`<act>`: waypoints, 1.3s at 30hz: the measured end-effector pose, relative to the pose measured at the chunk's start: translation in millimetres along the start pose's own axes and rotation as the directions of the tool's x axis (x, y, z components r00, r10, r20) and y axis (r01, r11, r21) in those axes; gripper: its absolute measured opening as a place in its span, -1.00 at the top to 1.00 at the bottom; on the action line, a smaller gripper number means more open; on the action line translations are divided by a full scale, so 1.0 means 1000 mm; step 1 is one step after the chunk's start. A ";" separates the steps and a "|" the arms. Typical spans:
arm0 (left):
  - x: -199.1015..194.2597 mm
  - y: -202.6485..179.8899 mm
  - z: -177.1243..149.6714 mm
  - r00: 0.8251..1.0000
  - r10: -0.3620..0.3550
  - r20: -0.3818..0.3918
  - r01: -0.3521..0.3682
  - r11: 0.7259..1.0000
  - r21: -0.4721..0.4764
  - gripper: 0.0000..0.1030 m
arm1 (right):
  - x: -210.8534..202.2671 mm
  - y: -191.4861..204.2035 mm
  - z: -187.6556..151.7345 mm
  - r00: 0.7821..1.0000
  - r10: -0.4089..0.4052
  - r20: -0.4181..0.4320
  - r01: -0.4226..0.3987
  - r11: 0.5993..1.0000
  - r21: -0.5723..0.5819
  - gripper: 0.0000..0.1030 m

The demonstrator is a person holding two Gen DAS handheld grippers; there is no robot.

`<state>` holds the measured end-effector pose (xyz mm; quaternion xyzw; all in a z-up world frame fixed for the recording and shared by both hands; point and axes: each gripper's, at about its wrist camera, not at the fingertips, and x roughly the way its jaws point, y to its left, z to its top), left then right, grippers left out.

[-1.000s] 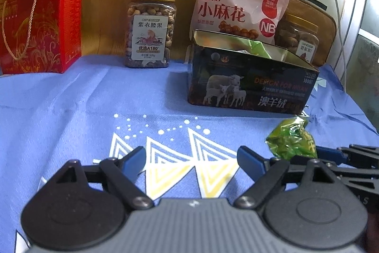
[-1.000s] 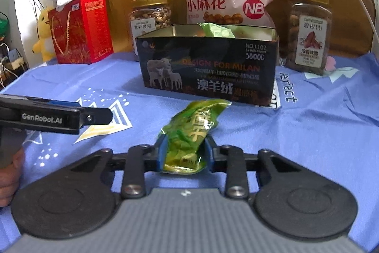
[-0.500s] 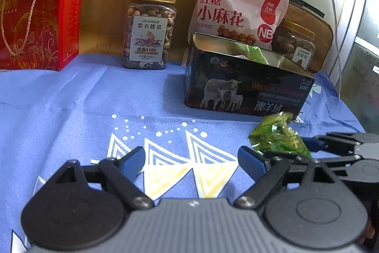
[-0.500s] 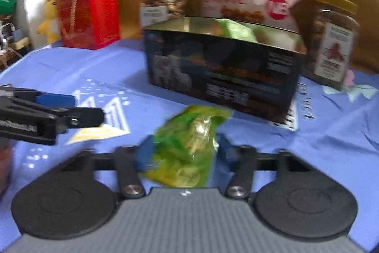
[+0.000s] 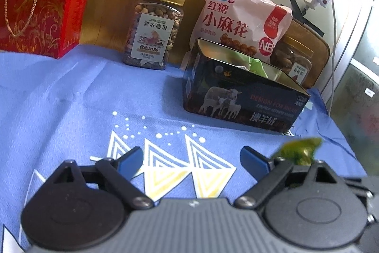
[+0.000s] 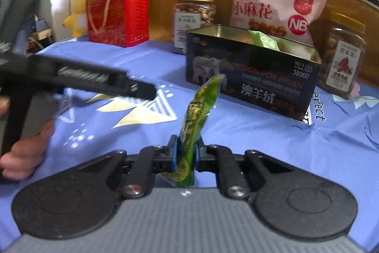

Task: Organize snacks
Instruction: 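Carry the green pickle pack up toward the tin with the right gripper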

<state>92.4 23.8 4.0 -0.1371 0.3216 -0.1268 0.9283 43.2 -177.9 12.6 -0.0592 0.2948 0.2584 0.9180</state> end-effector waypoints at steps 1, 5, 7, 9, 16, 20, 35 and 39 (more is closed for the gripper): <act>0.000 0.001 0.000 1.000 -0.002 0.000 0.002 1.000 -0.004 -0.79 | -0.005 0.003 -0.002 1.000 0.008 0.005 -0.008 1.000 -0.002 0.68; 0.000 0.001 0.000 1.000 -0.008 0.002 0.008 1.000 -0.005 -0.79 | -0.019 0.017 -0.011 1.000 0.028 0.014 -0.028 0.999 -0.016 0.68; -0.001 0.001 0.000 1.000 -0.016 0.006 0.016 1.000 0.000 -0.79 | -0.021 0.024 -0.015 1.000 0.026 0.015 -0.025 0.999 -0.029 0.68; -0.003 0.000 -0.001 1.000 -0.028 0.013 0.028 1.000 0.002 -0.79 | -0.021 0.027 -0.017 1.000 0.016 0.018 -0.015 0.999 -0.031 0.68; -0.010 0.002 -0.001 0.993 -0.116 0.035 0.117 0.993 -0.014 -0.82 | -0.028 0.026 -0.014 0.999 0.027 0.037 -0.028 1.000 0.005 0.69; -0.011 0.001 -0.001 0.989 -0.144 0.033 0.144 0.989 -0.016 -0.82 | -0.032 0.027 -0.014 0.998 0.036 0.043 -0.037 0.999 0.021 0.69; -0.009 0.003 -0.003 0.960 -0.280 0.004 0.279 0.958 -0.057 -0.82 | -0.039 0.011 -0.012 0.990 0.125 0.061 -0.135 0.972 0.193 0.69; -0.008 0.002 -0.004 0.945 -0.326 -0.008 0.325 0.944 -0.064 -0.82 | -0.039 0.010 -0.014 0.991 0.123 0.059 -0.132 0.972 0.193 0.69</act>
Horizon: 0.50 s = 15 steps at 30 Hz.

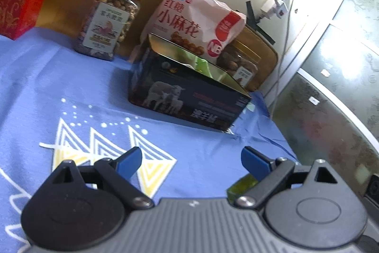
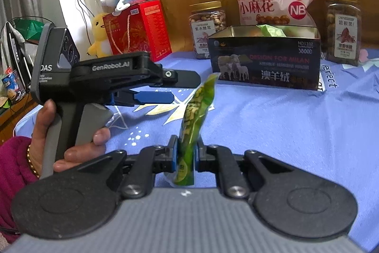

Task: Organize snacks
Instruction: 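Carry the green pickle pack up toward the tin with the right gripper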

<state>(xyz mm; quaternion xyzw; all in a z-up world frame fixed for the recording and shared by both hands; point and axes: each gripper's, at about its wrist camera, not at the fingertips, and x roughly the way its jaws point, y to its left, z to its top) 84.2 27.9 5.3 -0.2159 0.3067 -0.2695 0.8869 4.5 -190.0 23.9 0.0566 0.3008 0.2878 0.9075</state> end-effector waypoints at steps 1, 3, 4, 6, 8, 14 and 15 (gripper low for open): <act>0.000 0.000 0.000 1.000 -0.007 -0.002 0.007 1.000 -0.002 -0.82 | 0.000 0.000 0.000 1.000 0.000 0.001 0.000 1.000 0.001 0.69; 0.001 0.001 0.000 1.000 -0.017 -0.008 0.017 1.000 -0.008 -0.82 | -0.001 -0.001 0.000 1.000 -0.003 0.004 0.003 1.000 0.001 0.69; 0.001 0.001 0.000 1.000 -0.024 -0.011 0.023 1.000 -0.011 -0.82 | -0.001 -0.001 0.000 1.000 -0.004 0.005 0.004 1.000 0.002 0.69; 0.002 0.001 0.000 0.999 -0.035 -0.017 0.035 0.999 -0.013 -0.82 | -0.002 -0.002 -0.001 1.000 -0.007 0.008 0.007 1.000 0.005 0.69; 0.003 0.000 0.000 0.999 -0.046 -0.023 0.046 0.999 -0.014 -0.82 | -0.003 -0.004 0.000 1.000 -0.007 0.009 0.007 1.000 0.008 0.69; 0.003 0.001 -0.001 0.996 -0.087 -0.036 0.086 0.996 -0.024 -0.82 | -0.003 -0.004 -0.001 1.000 0.000 0.004 0.000 1.000 0.009 0.69; 0.003 0.001 -0.001 0.994 -0.102 -0.040 0.101 0.995 -0.026 -0.82 | -0.003 -0.005 -0.002 1.000 0.001 0.002 -0.001 1.000 0.011 0.69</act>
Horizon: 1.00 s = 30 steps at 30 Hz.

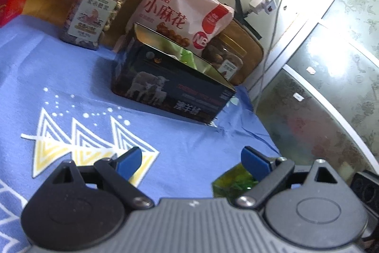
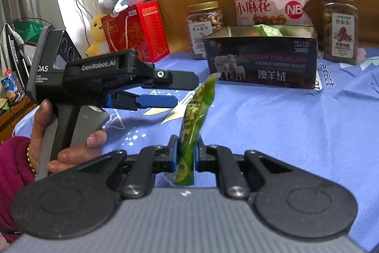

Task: Organize snacks
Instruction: 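Carry the green pickle pack up toward the tin with the right gripper, then lower the pickle pack into the tin and open the right gripper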

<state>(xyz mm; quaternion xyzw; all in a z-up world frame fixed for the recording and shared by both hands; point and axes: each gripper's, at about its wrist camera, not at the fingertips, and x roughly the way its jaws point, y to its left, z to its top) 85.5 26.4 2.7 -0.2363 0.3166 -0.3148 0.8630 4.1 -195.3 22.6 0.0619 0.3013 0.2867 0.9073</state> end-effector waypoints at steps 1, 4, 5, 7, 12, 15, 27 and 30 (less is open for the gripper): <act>0.000 0.000 0.000 1.000 -0.019 -0.005 0.019 1.000 0.000 -0.82 | 0.000 0.000 0.000 1.000 0.002 0.000 -0.002 1.000 0.001 0.69; 0.001 -0.003 -0.002 0.998 -0.066 -0.019 0.066 0.998 0.008 -0.83 | -0.001 0.000 -0.001 1.000 0.007 0.003 -0.007 1.000 0.004 0.69; 0.001 -0.004 -0.003 0.996 -0.082 -0.024 0.082 0.997 0.010 -0.83 | -0.002 0.000 -0.001 1.000 0.011 0.004 -0.011 1.000 0.008 0.69; 0.000 -0.006 -0.004 0.993 -0.114 -0.031 0.114 0.993 0.017 -0.83 | -0.003 -0.003 -0.001 1.000 0.022 0.009 -0.022 1.000 0.020 0.69; 0.001 -0.005 -0.004 0.984 -0.173 -0.036 0.173 0.985 -0.011 -0.89 | -0.009 -0.018 0.000 0.996 0.081 0.038 -0.084 0.991 0.107 0.69; 0.004 -0.004 -0.004 0.969 -0.237 -0.062 0.235 0.971 -0.042 -0.97 | -0.015 -0.037 0.002 0.986 0.146 0.077 -0.160 0.963 0.215 0.69; 0.014 -0.016 0.022 0.943 -0.323 -0.080 0.314 0.943 -0.110 -0.43 | 0.000 -0.065 0.041 0.943 0.302 0.137 -0.331 0.886 0.325 0.68; 0.018 -0.030 0.049 0.956 -0.281 -0.080 0.277 0.960 -0.048 -0.43 | 0.009 -0.069 0.072 0.942 0.305 0.142 -0.334 0.893 0.302 0.68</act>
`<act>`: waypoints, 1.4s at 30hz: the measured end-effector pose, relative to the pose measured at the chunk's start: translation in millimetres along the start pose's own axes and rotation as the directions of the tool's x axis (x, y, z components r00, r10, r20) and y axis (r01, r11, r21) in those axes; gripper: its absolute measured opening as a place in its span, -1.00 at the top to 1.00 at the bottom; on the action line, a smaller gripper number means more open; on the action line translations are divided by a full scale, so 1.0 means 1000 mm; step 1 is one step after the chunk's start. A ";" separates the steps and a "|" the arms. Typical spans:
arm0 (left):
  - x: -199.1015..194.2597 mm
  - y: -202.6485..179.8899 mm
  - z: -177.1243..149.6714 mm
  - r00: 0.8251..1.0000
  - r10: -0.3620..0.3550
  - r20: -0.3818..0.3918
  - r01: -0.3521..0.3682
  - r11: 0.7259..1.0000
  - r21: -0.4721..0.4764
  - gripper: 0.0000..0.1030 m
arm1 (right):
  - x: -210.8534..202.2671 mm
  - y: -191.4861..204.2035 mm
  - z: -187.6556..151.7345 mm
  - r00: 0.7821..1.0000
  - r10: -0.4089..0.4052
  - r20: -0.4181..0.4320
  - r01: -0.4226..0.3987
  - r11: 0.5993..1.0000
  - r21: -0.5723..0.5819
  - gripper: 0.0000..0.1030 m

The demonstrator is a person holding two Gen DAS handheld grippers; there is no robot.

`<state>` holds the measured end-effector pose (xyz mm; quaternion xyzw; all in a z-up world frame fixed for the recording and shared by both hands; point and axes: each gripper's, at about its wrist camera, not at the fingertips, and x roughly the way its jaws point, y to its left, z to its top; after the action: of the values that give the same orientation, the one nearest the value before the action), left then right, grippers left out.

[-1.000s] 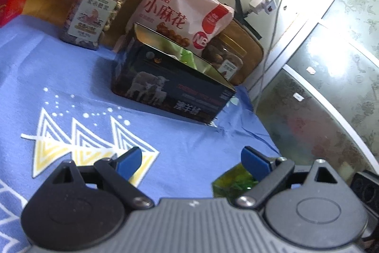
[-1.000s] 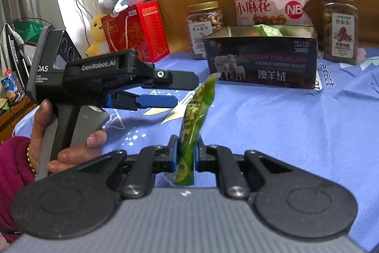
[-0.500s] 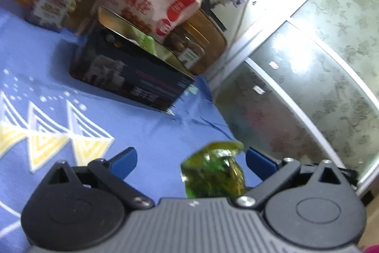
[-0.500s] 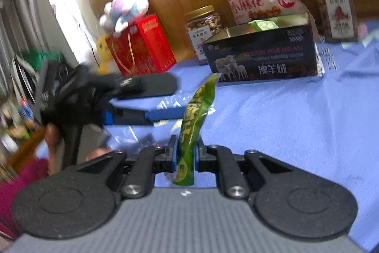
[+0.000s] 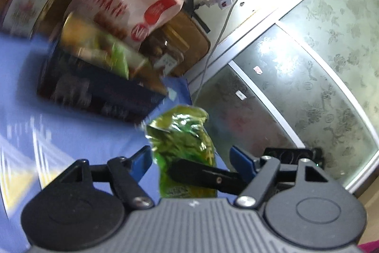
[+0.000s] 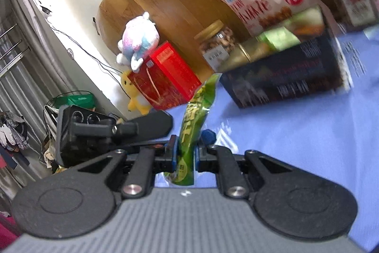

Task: Organize snacks
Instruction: 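Lower the pickle pack into the tin and open the right gripper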

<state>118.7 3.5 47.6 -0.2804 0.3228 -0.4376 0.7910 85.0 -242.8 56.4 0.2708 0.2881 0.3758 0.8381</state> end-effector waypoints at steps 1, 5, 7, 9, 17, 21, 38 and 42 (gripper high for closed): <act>0.002 -0.004 0.013 1.000 0.020 0.005 -0.020 1.000 0.014 -0.43 | 0.005 0.000 0.011 1.000 -0.009 0.001 0.009 1.000 -0.016 0.68; 0.020 -0.005 0.068 0.989 0.146 0.023 -0.147 0.987 0.067 -0.44 | 0.030 -0.005 0.059 0.997 -0.074 0.021 0.076 0.992 -0.099 0.68; 0.035 0.004 0.091 0.974 0.223 0.028 -0.224 0.972 0.073 -0.50 | 0.044 -0.014 0.079 0.993 -0.119 0.019 0.120 0.985 -0.123 0.68; 0.051 0.016 0.110 0.960 0.279 0.016 -0.279 0.958 0.066 -0.52 | 0.056 -0.028 0.093 0.986 -0.166 0.005 0.165 0.978 -0.131 0.68; 0.090 0.038 0.126 0.833 0.552 0.038 -0.551 0.821 0.151 -0.53 | 0.083 -0.063 0.100 0.941 -0.337 -0.023 0.327 0.925 -0.194 0.34; 0.086 0.032 0.119 0.805 0.588 0.075 -0.592 0.788 0.169 -0.55 | 0.053 -0.068 0.092 0.940 -0.338 0.052 0.342 0.928 -0.145 0.27; 0.048 -0.076 0.037 0.627 0.740 0.242 -0.769 0.540 0.341 -0.71 | -0.018 -0.016 0.026 0.928 -0.333 0.169 0.342 0.939 -0.028 0.18; 0.042 -0.085 0.016 0.611 0.755 0.237 -0.779 0.522 0.347 -0.73 | -0.033 0.003 0.006 0.924 -0.340 0.177 0.351 0.936 -0.031 0.18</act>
<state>104.4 -69.5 108.6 0.0539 0.2891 -0.0945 0.9511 69.7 -268.0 71.6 0.2204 0.2476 0.2067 0.9205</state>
